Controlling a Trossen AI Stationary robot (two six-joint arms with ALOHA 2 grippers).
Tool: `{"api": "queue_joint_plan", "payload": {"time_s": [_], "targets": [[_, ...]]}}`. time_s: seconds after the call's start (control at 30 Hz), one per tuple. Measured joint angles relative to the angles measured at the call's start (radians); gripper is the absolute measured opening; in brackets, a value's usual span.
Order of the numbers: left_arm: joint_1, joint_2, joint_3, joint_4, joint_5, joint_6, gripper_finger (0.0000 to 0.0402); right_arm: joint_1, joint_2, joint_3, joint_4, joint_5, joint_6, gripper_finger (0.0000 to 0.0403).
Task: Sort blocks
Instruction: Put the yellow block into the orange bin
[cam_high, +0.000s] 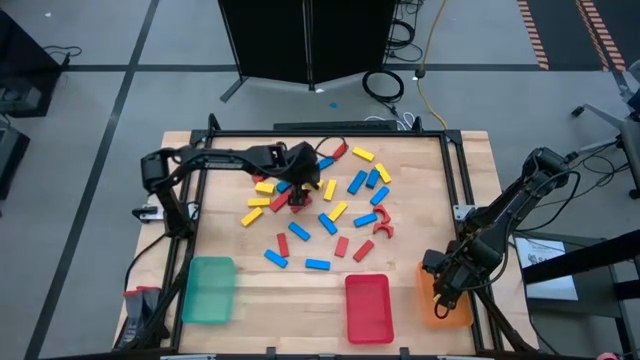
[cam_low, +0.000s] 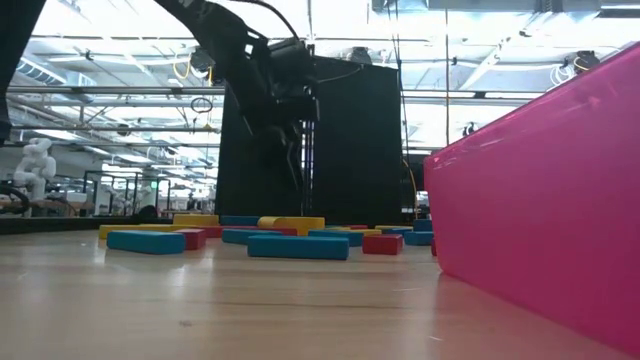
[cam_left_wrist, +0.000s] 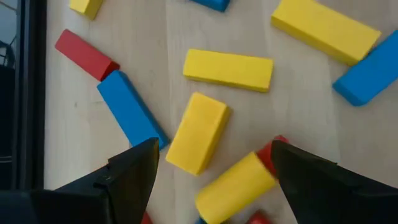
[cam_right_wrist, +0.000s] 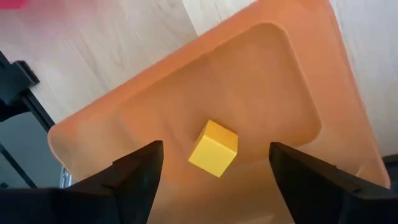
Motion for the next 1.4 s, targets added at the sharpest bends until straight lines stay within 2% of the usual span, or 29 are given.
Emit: {"api": "queue_joint_plan", "payload": {"time_s": [0.3,0.5,0.73,0.87,1.17,1.4], "targets": [[0.045,0.010,0.022,-0.006,0.089,0.067,0.0315,0.000,0.000,0.000,0.004,0.000,-0.007,0.0288],[0.046,0.128,0.170,-0.087,0.117,0.080,0.0315,0.000,0.000,0.000,0.009,0.001,-0.007,0.0288],[0.037,0.263,0.350,-0.298,0.123,0.111,0.0315,0.000,0.000,0.000,0.011,0.002,0.000,0.0288],[0.045,0.266,0.354,-0.377,0.117,0.163,0.0315,0.000,0.000,0.000,0.014,0.013,0.000,0.0288],[0.061,0.266,0.354,-0.315,0.129,0.221,0.0315,0.000,0.000,0.000,0.041,0.051,0.026,0.0288],[0.061,0.294,0.291,-0.264,0.137,0.253,0.0315,0.000,0.000,0.000,0.041,0.051,0.037,0.0288]]}}
